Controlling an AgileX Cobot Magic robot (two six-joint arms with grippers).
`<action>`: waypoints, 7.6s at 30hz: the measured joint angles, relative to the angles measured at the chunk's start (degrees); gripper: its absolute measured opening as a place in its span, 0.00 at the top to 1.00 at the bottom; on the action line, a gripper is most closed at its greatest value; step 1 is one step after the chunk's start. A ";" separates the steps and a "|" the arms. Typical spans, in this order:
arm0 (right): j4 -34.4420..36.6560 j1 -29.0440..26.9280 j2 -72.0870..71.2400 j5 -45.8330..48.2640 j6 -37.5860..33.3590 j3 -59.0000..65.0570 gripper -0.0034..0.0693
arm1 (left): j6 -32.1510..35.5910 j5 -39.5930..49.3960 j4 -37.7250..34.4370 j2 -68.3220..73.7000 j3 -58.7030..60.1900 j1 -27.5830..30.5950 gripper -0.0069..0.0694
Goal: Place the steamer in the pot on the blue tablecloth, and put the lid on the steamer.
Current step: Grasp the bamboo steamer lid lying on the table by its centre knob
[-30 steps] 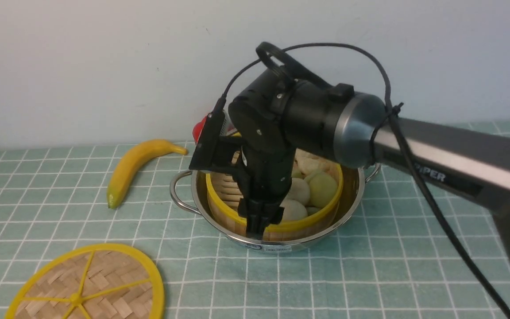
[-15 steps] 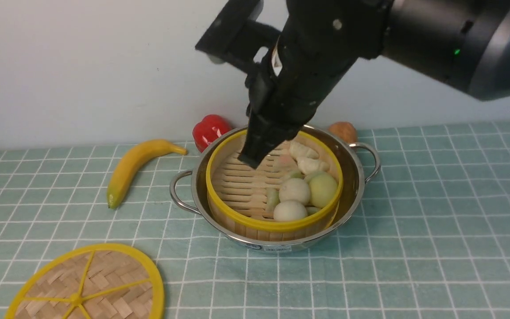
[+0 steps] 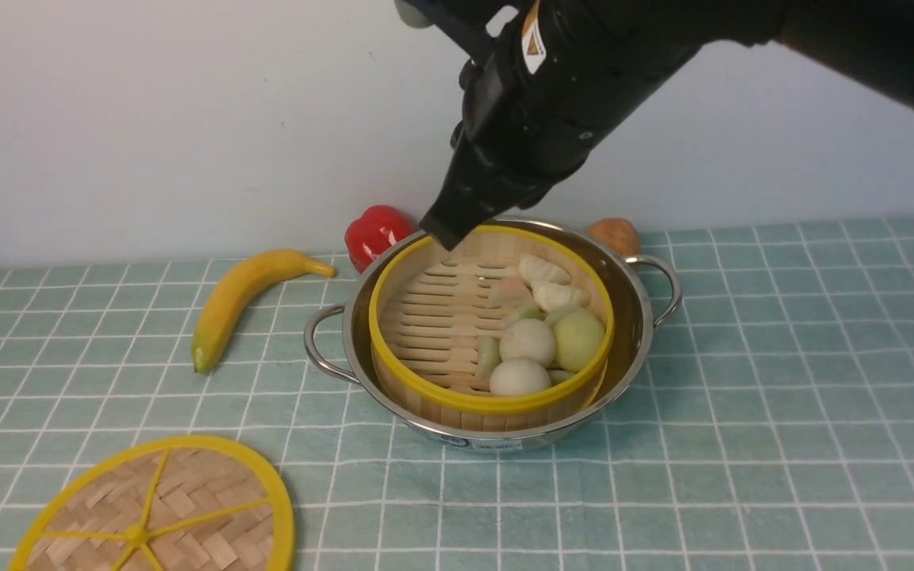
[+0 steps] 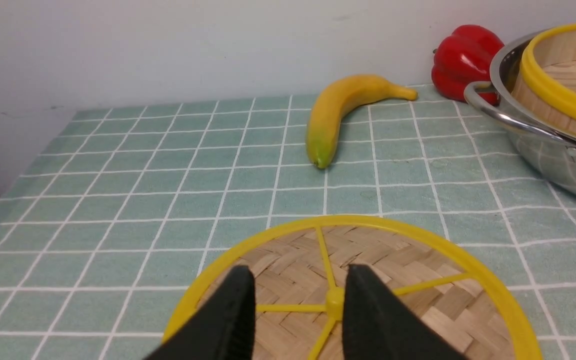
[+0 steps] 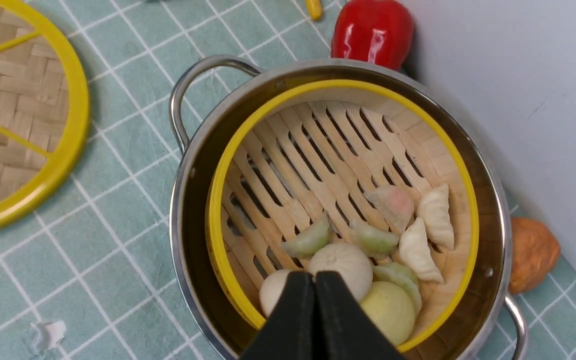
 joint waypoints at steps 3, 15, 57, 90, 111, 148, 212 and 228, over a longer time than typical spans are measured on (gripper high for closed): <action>-0.31 0.00 -2.36 -0.18 0.12 1.94 0.96 | 0.00 0.00 0.00 0.00 0.00 0.00 0.59; -5.57 -7.43 -45.53 -12.58 9.93 32.77 0.95 | 0.00 0.00 0.00 0.00 0.00 0.00 0.59; -4.17 -44.09 -102.77 -49.78 23.25 111.29 0.77 | 0.00 0.00 0.00 0.00 0.00 0.00 0.59; 3.03 -43.94 -102.77 -49.78 12.59 111.29 0.66 | 0.00 0.00 0.00 0.00 0.00 0.00 0.59; 3.03 -43.94 -102.77 -49.78 12.59 111.29 0.62 | -6.74 -22.75 -34.89 0.00 0.00 0.00 0.59; 3.05 -43.94 -102.77 -49.78 12.59 111.29 0.62 | -4.15 47.31 2.00 72.49 -53.72 0.00 0.59; 3.14 -43.94 -102.77 -49.78 12.59 111.29 0.62 | -3.17 37.93 -2.15 99.50 -56.11 0.00 0.76; 3.14 -43.94 -102.77 -49.78 12.59 111.29 0.62 | 1.65 45.27 1.19 91.32 -76.97 -2.86 0.76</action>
